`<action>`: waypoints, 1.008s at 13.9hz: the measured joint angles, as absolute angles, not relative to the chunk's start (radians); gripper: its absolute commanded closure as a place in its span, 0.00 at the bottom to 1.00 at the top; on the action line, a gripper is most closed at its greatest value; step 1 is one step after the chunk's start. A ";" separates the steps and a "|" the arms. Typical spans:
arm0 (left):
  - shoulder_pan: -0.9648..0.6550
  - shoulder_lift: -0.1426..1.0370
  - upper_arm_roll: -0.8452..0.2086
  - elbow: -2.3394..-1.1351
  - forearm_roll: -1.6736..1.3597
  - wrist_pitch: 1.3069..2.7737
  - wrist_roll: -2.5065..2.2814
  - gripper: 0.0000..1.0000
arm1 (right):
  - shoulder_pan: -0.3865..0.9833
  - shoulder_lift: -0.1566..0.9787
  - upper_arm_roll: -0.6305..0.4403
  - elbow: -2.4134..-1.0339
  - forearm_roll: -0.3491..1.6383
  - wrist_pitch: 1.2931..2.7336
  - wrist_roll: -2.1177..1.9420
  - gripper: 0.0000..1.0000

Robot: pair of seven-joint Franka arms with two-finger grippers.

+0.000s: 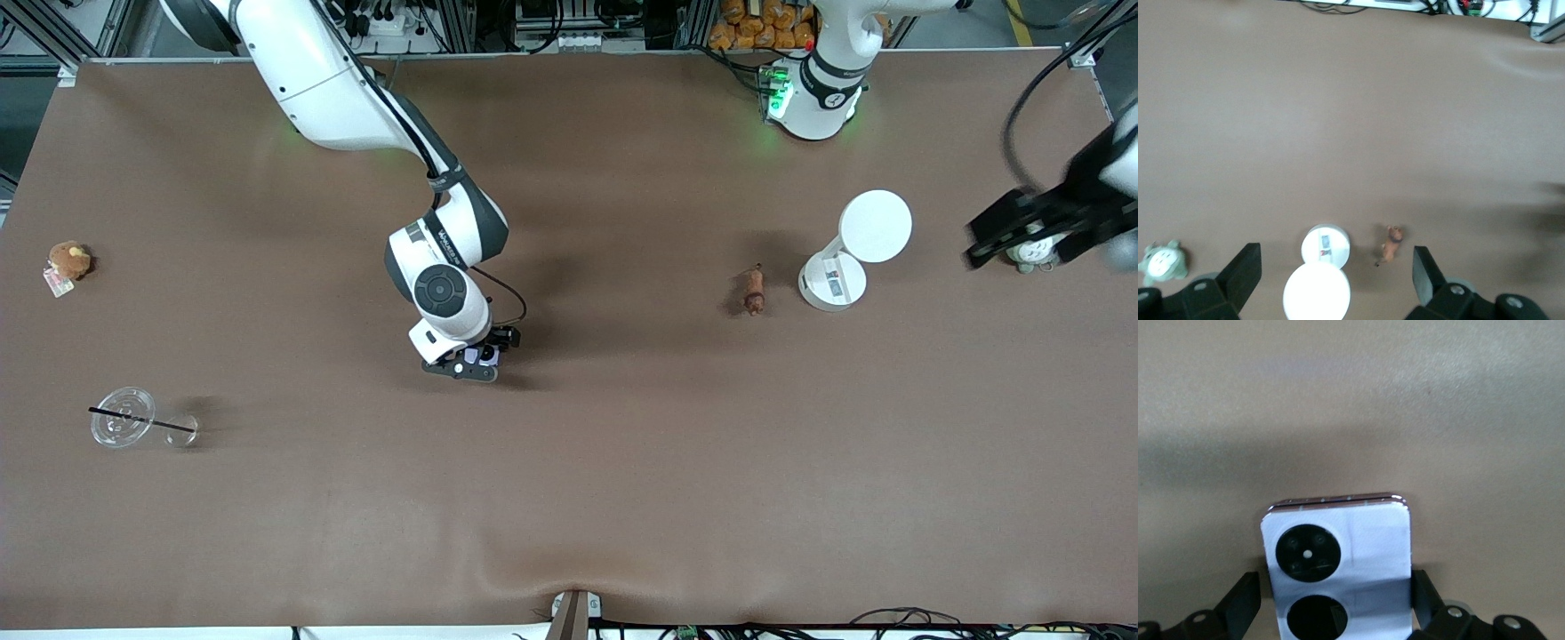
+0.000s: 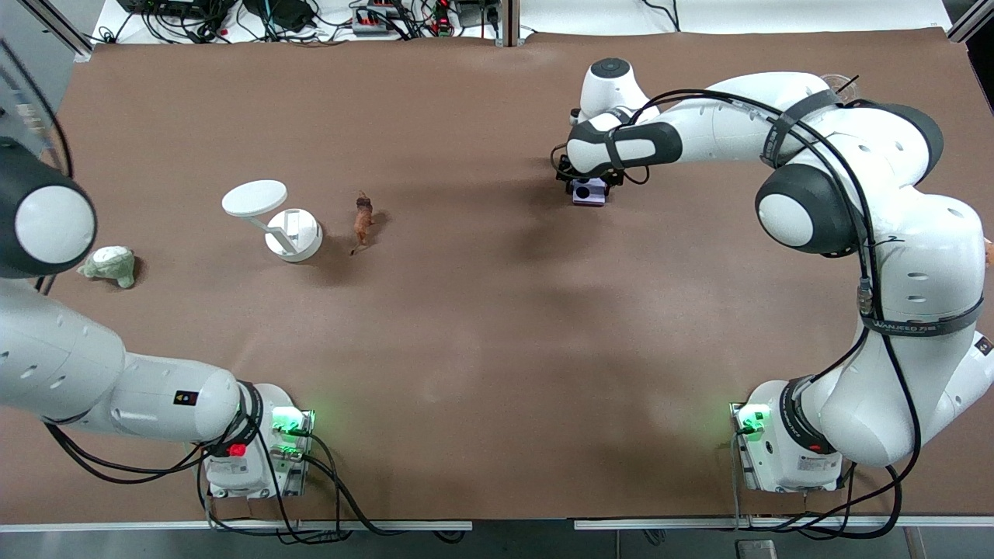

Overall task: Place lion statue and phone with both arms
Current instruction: 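Lift the phone with the right gripper while the left gripper retracts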

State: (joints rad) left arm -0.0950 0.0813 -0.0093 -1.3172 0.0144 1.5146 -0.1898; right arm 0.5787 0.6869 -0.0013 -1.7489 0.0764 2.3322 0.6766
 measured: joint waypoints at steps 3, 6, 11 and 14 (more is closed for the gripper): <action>-0.084 0.019 -0.008 -1.334 0.007 1.414 -0.177 0.00 | 0.582 0.689 -0.002 -1.750 0.076 2.332 0.680 0.00; -0.060 -0.002 -0.008 -1.382 -0.004 1.408 -0.175 0.00 | 0.582 0.692 -0.002 -1.750 0.076 2.332 0.680 0.18; -0.041 -0.118 -0.020 -1.542 -0.013 1.429 -0.147 0.00 | 0.580 0.687 -0.010 -1.748 0.077 2.330 0.683 0.88; -0.009 -0.127 -0.007 -1.565 -0.013 1.471 -0.033 0.00 | 0.572 0.681 -0.035 -1.741 0.076 2.330 0.688 0.88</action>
State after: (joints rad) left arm -0.0094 -0.1269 -0.0068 -1.5652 -0.0133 1.4709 -0.0335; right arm 0.5718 0.6807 -0.0348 -1.7409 0.0764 2.3301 0.6880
